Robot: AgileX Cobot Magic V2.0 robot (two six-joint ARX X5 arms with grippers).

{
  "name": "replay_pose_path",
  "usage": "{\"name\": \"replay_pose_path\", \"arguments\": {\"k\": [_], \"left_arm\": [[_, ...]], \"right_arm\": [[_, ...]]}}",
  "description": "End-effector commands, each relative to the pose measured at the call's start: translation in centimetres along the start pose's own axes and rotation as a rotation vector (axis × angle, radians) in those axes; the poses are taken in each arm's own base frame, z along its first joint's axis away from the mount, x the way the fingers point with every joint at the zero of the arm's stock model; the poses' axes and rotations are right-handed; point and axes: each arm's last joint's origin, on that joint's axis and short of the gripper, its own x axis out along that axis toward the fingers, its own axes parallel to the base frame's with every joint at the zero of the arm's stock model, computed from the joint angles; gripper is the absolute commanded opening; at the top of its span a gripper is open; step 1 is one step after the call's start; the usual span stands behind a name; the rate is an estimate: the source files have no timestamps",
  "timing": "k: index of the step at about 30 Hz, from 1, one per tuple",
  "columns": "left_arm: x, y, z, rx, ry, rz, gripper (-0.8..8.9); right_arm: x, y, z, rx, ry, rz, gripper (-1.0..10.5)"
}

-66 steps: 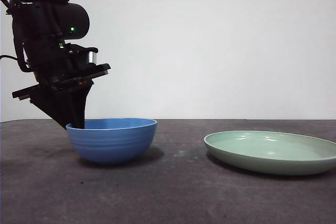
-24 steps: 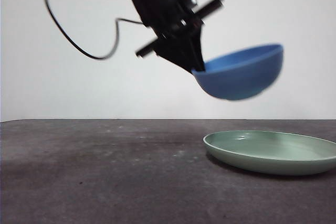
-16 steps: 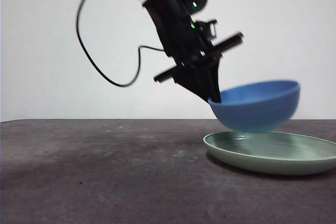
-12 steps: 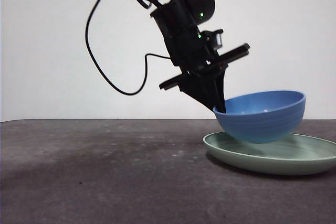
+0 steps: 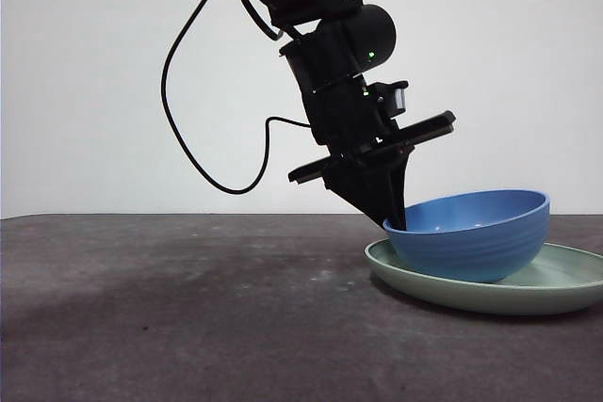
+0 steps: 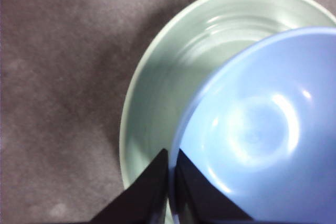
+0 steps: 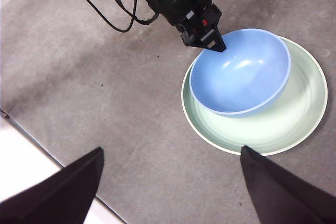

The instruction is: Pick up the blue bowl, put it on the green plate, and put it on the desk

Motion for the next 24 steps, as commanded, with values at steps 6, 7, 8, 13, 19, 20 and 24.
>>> {"name": "replay_pose_path", "arguments": {"k": [6,7,8,13,19,20,24], "left_arm": [[1.5,-1.2,0.0,0.024,0.011,-0.014,0.36],[1.5,-1.2,0.0,0.024,0.011,-0.014,0.46],[1.5,-1.2,0.0,0.024,0.012,-0.013,0.74],[1.4,-1.1,0.0,0.022,0.016,-0.012,2.42],[0.6,-1.2,0.5,0.019,0.012,-0.011,2.51],[0.2,-1.3,0.7,0.021,0.011,-0.011,2.51],[-2.4,-1.0,1.6,0.015,-0.030,-0.008,2.51]], "right_arm": [[-0.3,0.2,0.4,-0.002,-0.015,-0.001,4.2],[-0.3,0.2,0.4,-0.002,-0.015,-0.001,4.2],[-0.3,0.2,0.4,-0.002,-0.015,-0.001,4.2],[-0.3,0.2,0.4,-0.002,-0.015,-0.001,4.2],[-0.3,0.2,0.4,-0.002,-0.015,-0.001,4.2],[-0.3,0.2,0.4,-0.002,-0.015,-0.002,4.2],[-0.3,0.1,0.4,-0.002,-0.013,-0.027,4.2]]}}
